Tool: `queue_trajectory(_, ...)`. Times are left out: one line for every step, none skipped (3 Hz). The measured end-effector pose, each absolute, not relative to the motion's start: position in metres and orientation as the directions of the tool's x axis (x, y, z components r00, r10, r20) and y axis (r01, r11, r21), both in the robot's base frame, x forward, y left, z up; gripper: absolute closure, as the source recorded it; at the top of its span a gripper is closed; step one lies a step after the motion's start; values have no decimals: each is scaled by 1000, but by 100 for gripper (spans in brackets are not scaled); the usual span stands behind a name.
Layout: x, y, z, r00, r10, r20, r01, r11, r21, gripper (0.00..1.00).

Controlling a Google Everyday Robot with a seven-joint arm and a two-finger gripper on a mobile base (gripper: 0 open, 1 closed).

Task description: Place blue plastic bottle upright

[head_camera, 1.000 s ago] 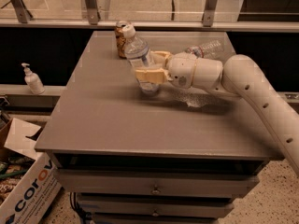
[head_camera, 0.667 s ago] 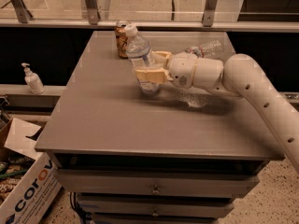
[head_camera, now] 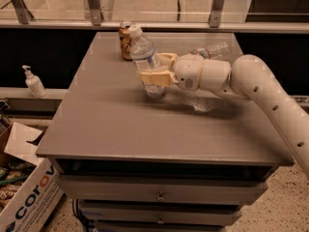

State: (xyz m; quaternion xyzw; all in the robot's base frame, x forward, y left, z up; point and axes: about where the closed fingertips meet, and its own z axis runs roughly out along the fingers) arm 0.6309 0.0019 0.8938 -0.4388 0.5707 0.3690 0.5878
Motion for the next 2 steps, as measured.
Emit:
queue_trajectory(631, 2, 894, 76, -67, -995, -935, 343, -95, 35)
queue_trajectory(635, -7, 887, 65, -95, -993, -923, 372, -96, 12)
